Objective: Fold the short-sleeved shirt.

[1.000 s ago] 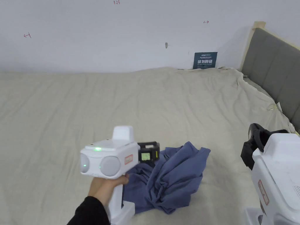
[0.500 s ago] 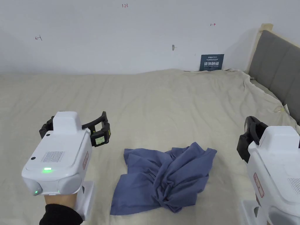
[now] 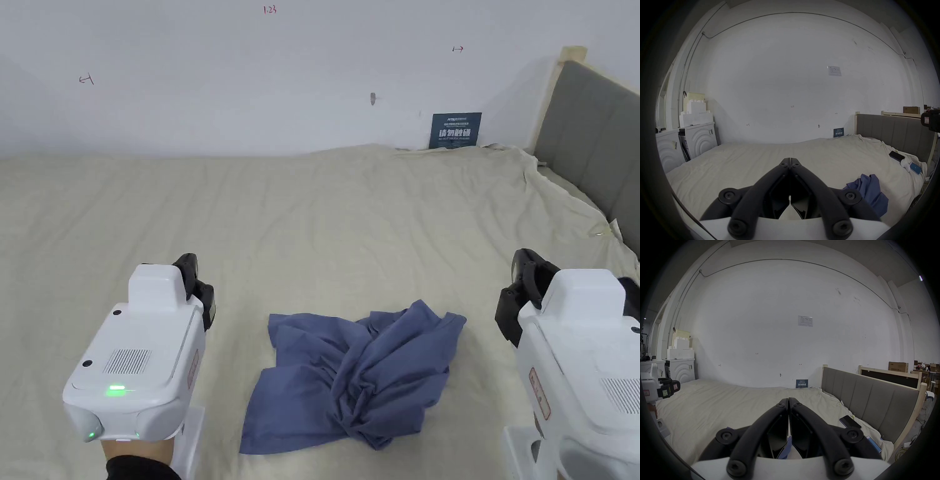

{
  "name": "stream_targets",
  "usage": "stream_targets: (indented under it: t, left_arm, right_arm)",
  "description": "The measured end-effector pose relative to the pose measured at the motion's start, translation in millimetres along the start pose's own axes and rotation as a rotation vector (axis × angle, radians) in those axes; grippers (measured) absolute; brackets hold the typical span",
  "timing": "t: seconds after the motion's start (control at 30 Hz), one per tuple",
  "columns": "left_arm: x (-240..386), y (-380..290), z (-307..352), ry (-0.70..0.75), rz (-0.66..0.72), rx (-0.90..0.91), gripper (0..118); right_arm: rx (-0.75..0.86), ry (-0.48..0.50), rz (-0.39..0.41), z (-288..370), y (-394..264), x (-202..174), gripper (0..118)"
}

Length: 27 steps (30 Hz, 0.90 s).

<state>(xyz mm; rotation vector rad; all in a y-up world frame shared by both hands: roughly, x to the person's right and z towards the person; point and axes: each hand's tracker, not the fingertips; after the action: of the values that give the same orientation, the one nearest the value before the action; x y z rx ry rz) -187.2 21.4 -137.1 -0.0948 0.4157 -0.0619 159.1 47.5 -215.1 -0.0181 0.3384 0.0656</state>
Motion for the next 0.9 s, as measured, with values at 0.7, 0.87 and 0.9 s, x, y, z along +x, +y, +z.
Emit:
stream_targets:
  t: [0.7, 0.87, 0.9]
  left_arm:
    - [31, -84, -58, -0.222, 0.133, -0.781, 0]
    - [40, -126, -71, -0.213, 0.092, -0.917, 23]
    - [41, -130, -72, -0.211, 0.095, -0.924, 50]
  right_arm:
    - [-0.063, 0.008, -0.021, -13, -22, 4, 0]
    - [-0.093, 0.004, -0.032, -16, -31, 10, 0]
    - [-0.099, 0.003, -0.036, -17, -33, 12, 0]
